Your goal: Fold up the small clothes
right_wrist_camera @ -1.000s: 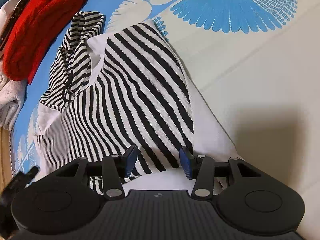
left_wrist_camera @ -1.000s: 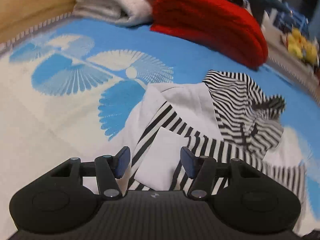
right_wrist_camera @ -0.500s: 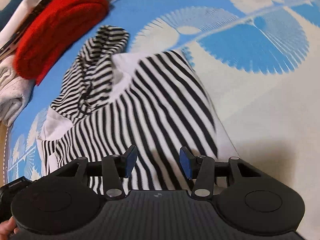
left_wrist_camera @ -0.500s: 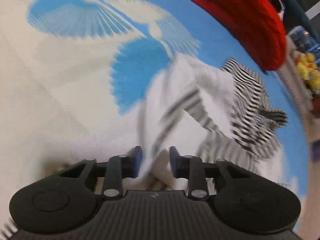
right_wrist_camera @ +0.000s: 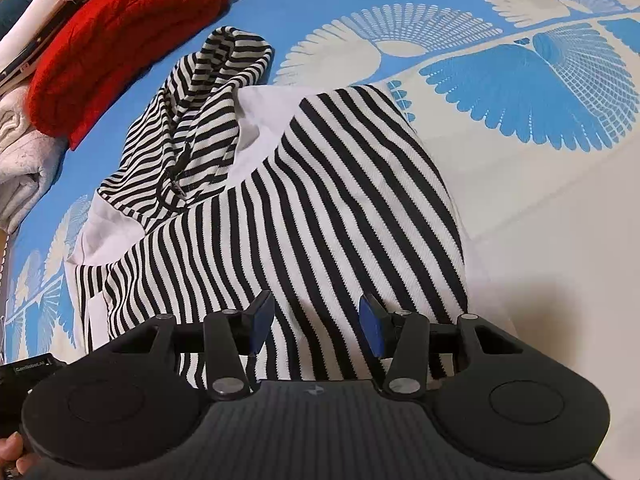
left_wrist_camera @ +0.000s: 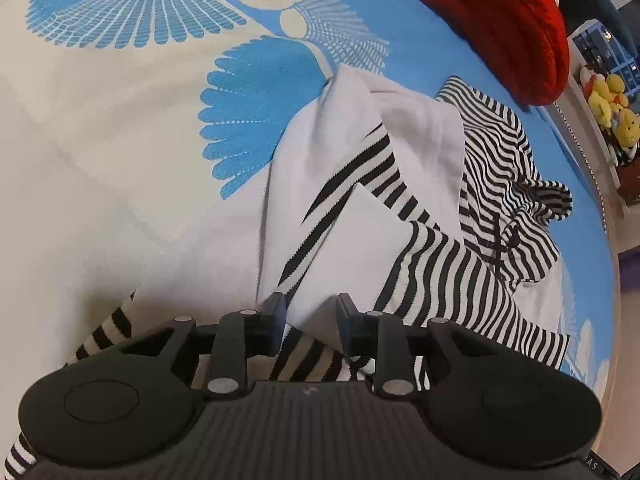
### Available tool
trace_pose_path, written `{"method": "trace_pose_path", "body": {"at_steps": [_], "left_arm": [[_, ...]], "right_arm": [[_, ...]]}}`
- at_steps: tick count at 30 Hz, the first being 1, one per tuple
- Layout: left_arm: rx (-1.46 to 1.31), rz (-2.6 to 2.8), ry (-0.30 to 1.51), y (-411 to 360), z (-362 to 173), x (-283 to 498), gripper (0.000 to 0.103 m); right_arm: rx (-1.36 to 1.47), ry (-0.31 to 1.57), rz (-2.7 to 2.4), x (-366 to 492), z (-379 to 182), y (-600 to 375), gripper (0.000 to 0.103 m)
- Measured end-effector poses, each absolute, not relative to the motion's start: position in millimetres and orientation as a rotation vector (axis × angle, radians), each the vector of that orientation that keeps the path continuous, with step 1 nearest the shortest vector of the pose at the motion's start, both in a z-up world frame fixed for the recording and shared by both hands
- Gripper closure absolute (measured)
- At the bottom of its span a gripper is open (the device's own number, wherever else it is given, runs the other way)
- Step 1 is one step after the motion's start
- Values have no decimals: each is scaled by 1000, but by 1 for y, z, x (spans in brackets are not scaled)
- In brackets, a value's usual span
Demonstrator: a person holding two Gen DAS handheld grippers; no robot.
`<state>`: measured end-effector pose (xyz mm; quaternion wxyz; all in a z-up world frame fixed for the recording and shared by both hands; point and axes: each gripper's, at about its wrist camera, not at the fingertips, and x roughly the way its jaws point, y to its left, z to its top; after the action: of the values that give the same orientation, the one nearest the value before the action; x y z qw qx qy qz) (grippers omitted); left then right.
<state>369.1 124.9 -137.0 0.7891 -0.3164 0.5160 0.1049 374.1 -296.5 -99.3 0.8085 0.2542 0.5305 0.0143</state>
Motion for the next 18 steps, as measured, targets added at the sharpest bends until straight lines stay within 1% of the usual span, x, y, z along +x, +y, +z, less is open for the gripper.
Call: {"method": "trace_pose_path", "body": {"at_steps": [2,3,4,7,12,14,16,17,18], "left_arm": [[-659,212,1116,124,-138,370,74],[-647,212,1115,123,-137,371,81],[-627,221,1114,123,-135,370,100],[-562,231,1069,121,-117,364,102],[-428,278,955,109,-67,337,102],[-401,308,990,107,-69,332,101],[-426,284,1097,108,-84,335,100],[-422,291,1102,108,-86,334,100],[-397,298,1079,107,-84,333,100]], "right_arm": [[546,1136,27,374,-100,-297,54],[548,1138,26,374,-100,-298,54],[550,1139,25,374,-101,-299,54],[560,1142,17,374,-102,-302,54],[582,1140,-10,370,-101,-309,54],[589,1149,-38,368,-103,-315,54],[595,1166,-72,365,-108,-320,54],[596,1176,-83,364,-111,-322,56],[598,1185,-86,364,-113,-324,60]]}}
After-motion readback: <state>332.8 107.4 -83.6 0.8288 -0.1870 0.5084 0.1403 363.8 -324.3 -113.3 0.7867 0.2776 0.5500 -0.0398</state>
